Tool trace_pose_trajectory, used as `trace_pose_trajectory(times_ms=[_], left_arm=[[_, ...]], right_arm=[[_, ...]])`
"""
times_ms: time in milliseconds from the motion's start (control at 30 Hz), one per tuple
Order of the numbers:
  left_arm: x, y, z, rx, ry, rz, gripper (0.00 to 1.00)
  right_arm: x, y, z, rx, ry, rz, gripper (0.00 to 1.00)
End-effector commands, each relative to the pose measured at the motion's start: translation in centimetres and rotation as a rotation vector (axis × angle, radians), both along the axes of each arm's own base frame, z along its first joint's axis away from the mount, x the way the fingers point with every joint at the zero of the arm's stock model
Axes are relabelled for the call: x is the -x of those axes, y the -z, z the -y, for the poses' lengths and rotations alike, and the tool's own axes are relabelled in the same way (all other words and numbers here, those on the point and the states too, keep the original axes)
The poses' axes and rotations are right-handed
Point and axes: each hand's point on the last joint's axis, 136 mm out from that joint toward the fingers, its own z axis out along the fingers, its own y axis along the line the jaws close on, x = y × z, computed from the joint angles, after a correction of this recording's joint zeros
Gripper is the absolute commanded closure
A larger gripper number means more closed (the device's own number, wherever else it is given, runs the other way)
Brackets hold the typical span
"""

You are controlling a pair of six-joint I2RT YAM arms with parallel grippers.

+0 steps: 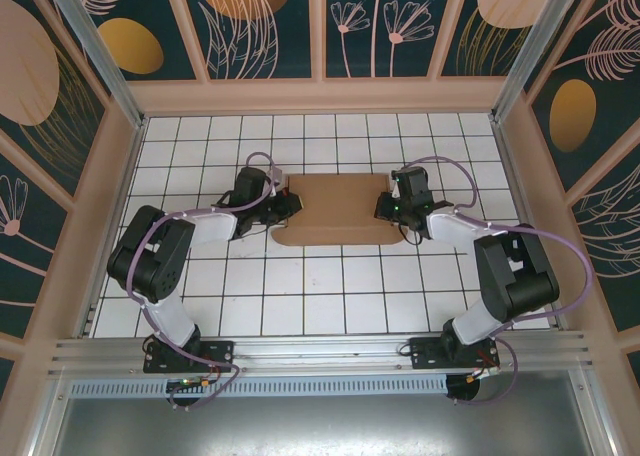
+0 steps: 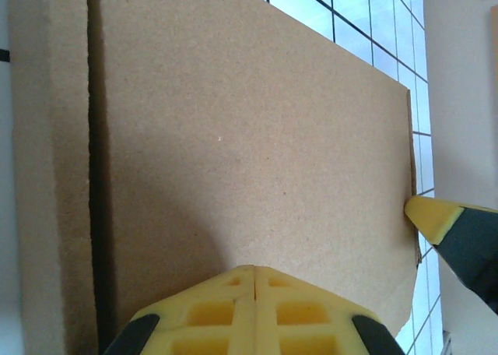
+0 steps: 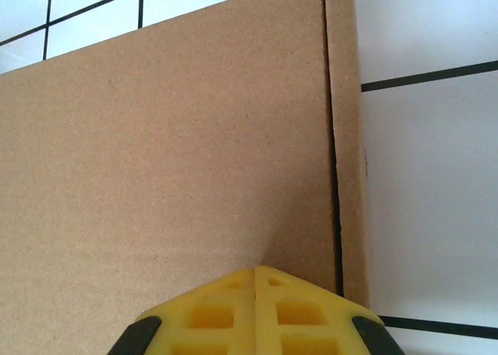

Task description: Fold the paper box

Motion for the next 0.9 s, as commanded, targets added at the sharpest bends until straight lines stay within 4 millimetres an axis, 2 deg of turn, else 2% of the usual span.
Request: trace_pose_trajectory(times_ms=[0, 67, 100, 167, 233, 300, 333, 433, 567, 633, 667, 767, 867], left_arm=[[0.8, 0.1, -0.1, 0.017, 0.01, -0.009, 1.0], [0.2, -0.9, -0.6, -0.018, -0.016, 0.019, 1.0], [-0.3, -2.7, -1.0, -0.028, -0.039, 0.07, 1.0], [-0.7, -5.0, -1.4, -0.048, -0.054, 0.125, 1.0], [-1.1, -6.7, -1.6, -0.096, -0.039, 0.156, 1.0], [-0.7, -7.5, -1.9, -0.158, 0.002, 0.171, 1.0], [-1.0, -8.7, -2.2, -0.184, -0.001, 0.203, 0.99], [-0.6, -8.9, -4.3, -0.31, -0.032, 0.225, 0.87], [-1.0, -8.7, -5.5, -0.383, -0.061, 0.221, 0.75], [-1.6, -8.4, -4.7, -0.374, -0.042, 0.204, 0.74], [-1.8, -8.3, -3.8, -0.342, -0.016, 0.189, 0.75], [-1.6, -7.7, -0.3, -0.274, 0.096, 0.153, 0.83], [-2.3, -6.1, 2.0, -0.325, 0.147, 0.136, 0.85]], right_arm=[[1.5, 3.0, 0.5, 0.034, 0.014, -0.091, 1.0], [1.3, 3.1, 0.4, 0.037, 0.007, -0.094, 1.0], [1.3, 3.0, 0.1, 0.032, -0.011, -0.1, 1.0], [1.1, 2.0, -0.7, 0.011, -0.048, -0.085, 0.98], [1.1, -0.1, -1.7, -0.026, -0.082, -0.034, 0.91], [1.6, -3.1, -2.8, -0.127, -0.121, 0.023, 0.75], [1.8, -4.2, -2.9, -0.147, -0.123, 0.042, 0.7], [2.2, -6.0, -2.0, -0.094, -0.105, 0.077, 0.62], [2.1, -5.4, -0.1, 0.032, -0.057, 0.039, 0.56], [2.2, -5.1, -0.1, 0.042, -0.059, 0.027, 0.55], [2.4, -5.2, -0.7, 0.026, -0.085, 0.027, 0.56], [3.7, -5.4, -3.6, 0.024, -0.198, 0.025, 0.59], [5.4, -4.9, -6.3, 0.189, -0.309, 0.057, 0.56]])
